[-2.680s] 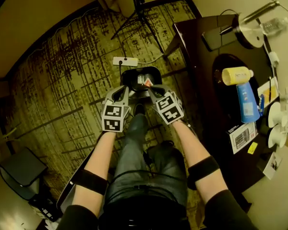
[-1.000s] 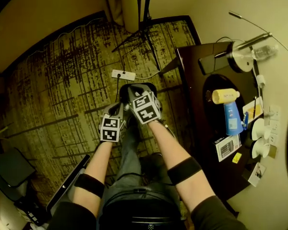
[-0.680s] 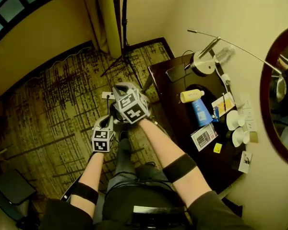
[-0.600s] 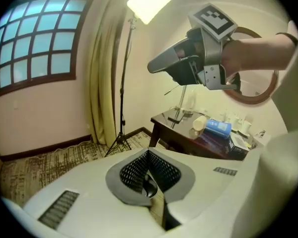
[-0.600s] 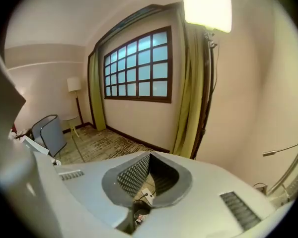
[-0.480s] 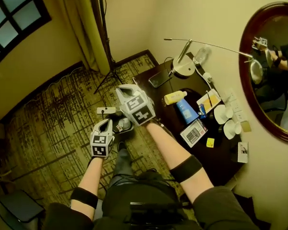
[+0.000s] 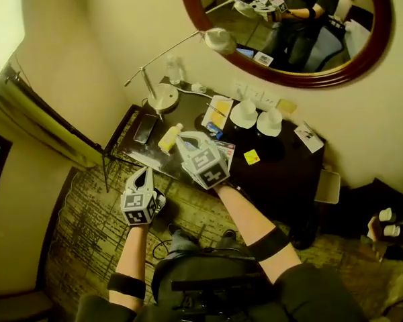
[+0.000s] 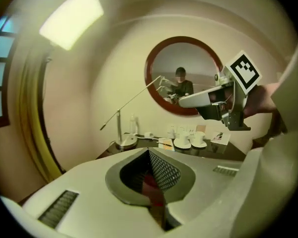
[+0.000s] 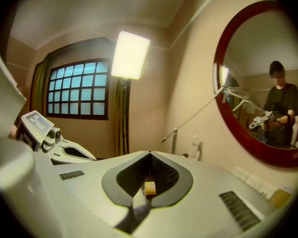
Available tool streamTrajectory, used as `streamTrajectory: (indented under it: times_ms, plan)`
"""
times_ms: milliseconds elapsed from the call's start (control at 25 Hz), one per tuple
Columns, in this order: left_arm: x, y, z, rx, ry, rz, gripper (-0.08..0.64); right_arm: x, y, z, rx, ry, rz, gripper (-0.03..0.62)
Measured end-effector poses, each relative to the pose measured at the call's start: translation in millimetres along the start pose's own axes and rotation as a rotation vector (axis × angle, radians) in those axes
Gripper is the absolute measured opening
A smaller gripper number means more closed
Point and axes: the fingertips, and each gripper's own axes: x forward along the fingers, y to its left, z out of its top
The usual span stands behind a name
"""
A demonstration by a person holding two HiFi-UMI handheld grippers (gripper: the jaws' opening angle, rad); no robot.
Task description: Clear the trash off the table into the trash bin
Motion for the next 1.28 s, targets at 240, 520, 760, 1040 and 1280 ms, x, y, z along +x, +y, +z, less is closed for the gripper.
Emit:
streamTrajectory:
  times_ms: [240, 520, 760, 1040, 1280]
  plan:
    - [45, -122, 22, 0.141, -0.012, -0.198, 0.001, -144, -116, -89, 0.163, 0.006, -0.294, 0.002]
    - [58, -192, 16, 0.182, 0.01, -0.312, 0.001, -268, -172, -199, 0.274, 0.077, -0.493, 0.002]
    - [69, -196, 20, 0.236, 0.03, -0.41, 0.001, -290, -172, -230, 0.358, 0.098, -0.62, 0.001]
    - [78, -187, 30, 0.27, 0.021, -0.505, 0.001, -260, -137, -229, 0.376, 0.122, -0.661, 0.001]
    - [77, -189, 19, 0.252, 0.071, -0.603, 0.001, -237, -116, -231, 0.393, 0.148, -0.664, 0.001]
